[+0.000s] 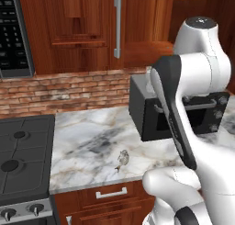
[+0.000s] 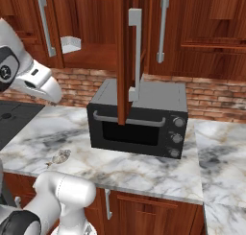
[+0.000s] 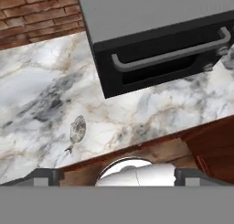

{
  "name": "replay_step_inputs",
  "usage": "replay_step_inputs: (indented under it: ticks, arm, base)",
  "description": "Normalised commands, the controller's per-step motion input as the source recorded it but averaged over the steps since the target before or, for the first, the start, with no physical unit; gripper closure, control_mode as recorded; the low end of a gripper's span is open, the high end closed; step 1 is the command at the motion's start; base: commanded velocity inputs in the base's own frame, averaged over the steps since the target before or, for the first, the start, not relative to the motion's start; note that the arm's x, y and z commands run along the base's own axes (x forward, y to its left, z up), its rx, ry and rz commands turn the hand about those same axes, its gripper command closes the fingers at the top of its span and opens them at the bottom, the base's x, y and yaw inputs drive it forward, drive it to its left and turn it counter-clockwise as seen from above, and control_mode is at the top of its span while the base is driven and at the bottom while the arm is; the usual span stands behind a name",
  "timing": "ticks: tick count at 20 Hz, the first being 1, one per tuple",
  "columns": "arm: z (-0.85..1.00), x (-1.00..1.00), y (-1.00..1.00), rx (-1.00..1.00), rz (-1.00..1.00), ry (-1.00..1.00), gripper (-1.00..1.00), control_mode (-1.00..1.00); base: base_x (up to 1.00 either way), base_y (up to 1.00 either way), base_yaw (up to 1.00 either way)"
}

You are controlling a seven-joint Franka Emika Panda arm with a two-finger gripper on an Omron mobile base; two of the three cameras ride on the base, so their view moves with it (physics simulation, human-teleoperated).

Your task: Retrieve the tupperware from the cabinet, then place the raw meat into the tupperware to avoid contamination.

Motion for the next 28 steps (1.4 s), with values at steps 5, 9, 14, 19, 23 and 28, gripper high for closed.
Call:
replay_step_inputs:
  ticks: [5,9,14,19,23,28]
  arm:
    - [0.59,0.43,0.68,0.00,-0.06,-0.35,-1.00,-1.00]
    - [0.86,0.58,0.44,0.00,0.02,-0.14,-1.00,-1.00]
    - [0.59,0.65,0.28,-0.03,0.14,-0.02,-1.00,-1.00]
    - [0.55,0.72,0.19,0.00,0.17,0.00,-1.00,-1.00]
    - [0.30,0.63,0.20,-0.06,0.05,-0.06,-1.00,-1.00]
    - [0.06,0.59,0.14,-0.16,0.00,-0.13,-1.00,-1.00]
  base:
    - [0.00,0.00,0.00]
    - [0.00,0.00,0.00]
    - [0.00,0.00,0.00]
    - [0.00,0.00,0.00]
    - [0.00,0.00,0.00]
    - [0.00,0.00,0.00]
